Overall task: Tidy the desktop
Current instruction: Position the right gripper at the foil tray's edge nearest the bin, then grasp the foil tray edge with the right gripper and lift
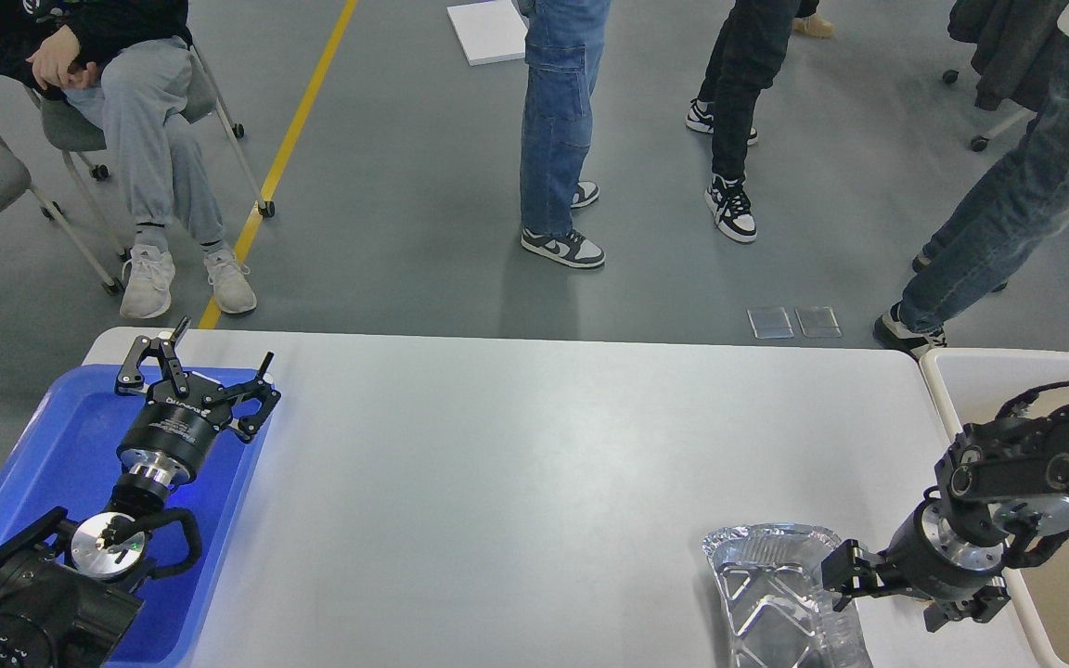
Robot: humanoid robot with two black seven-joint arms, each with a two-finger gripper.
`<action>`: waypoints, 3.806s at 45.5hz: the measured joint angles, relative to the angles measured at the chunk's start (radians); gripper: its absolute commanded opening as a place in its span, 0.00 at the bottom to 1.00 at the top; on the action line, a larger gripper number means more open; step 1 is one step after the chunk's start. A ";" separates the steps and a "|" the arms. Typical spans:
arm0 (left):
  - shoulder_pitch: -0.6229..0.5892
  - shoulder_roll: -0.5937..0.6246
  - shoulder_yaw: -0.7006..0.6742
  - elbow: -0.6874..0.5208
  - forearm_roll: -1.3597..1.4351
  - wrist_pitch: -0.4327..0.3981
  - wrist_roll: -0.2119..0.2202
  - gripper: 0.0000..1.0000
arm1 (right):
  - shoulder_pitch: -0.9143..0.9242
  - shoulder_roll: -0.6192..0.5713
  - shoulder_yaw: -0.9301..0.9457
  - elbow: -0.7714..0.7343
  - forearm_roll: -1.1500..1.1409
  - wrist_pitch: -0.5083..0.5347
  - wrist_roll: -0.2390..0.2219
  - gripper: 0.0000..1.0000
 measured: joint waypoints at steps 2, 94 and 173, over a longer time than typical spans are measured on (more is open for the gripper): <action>0.000 0.000 0.000 0.000 0.000 0.000 0.000 1.00 | -0.008 0.004 0.000 -0.002 -0.021 -0.006 0.000 1.00; 0.000 0.000 0.000 -0.001 0.000 0.000 0.000 1.00 | -0.106 0.077 0.048 -0.041 -0.087 -0.090 0.005 0.66; 0.000 0.000 0.000 -0.001 0.000 0.000 0.000 1.00 | 0.244 -0.041 -0.101 0.202 0.080 0.027 -0.002 0.00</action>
